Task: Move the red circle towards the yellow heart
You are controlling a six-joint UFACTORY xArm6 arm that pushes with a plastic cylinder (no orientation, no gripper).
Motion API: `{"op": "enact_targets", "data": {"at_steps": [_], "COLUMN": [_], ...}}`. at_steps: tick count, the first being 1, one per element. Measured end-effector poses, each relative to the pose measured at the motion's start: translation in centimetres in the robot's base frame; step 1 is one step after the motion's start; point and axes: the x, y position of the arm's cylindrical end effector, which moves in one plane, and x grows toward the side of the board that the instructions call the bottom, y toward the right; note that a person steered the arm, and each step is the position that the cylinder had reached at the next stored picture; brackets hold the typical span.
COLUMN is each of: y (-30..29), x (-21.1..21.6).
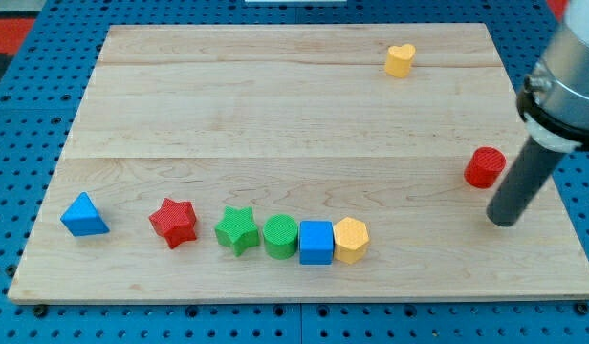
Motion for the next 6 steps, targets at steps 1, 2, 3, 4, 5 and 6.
{"op": "enact_targets", "data": {"at_steps": [1, 2, 3, 4, 5, 6], "y": [0.1, 0.1, -1.3, -2.8, -2.3, -2.3], "x": [-2.9, -5.8, -10.9, -15.8, -16.6, -19.2]}}
